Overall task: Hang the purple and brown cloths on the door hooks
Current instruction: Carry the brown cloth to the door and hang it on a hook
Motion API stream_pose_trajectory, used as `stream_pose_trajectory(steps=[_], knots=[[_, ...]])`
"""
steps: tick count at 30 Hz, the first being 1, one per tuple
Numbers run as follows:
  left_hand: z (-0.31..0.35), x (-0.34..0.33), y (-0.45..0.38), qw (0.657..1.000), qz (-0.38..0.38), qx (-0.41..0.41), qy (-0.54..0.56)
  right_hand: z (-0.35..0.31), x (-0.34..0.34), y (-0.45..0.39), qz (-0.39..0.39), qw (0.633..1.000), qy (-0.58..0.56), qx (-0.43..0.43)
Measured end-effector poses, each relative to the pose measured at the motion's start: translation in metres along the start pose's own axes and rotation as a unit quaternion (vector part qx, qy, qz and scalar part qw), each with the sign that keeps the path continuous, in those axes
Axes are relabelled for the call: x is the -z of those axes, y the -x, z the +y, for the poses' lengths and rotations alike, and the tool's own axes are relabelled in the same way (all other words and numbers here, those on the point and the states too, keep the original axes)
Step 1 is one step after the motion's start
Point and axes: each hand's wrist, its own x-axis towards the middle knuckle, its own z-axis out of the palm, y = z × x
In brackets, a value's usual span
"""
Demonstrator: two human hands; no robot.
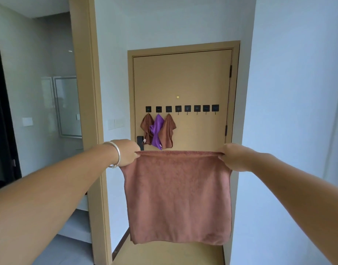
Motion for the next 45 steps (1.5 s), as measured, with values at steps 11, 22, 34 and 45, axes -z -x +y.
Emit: stream_pose_trajectory(steps=[11, 22, 34, 45], knots=[[-0.054, -0.038, -0.216, 1.0, 0.011, -0.012, 0.01, 0.021, -0.044, -0.22, -0.011, 1.0, 0.019, -0.021], [-0.079, -0.074, -0.385, 0.999, 0.0, -0.036, 0.011, 0.055, -0.082, -0.378, -0.009, 0.999, 0.015, -0.032], [-0.092, -0.118, -0.569, 1.0, -0.001, 0.004, 0.017, 0.104, -0.12, -0.584, -0.014, 1.0, 0.003, 0.007], [-0.102, -0.146, -0.729, 1.0, 0.005, 0.016, 0.024, 0.153, -0.156, -0.737, -0.024, 0.999, -0.026, 0.014]])
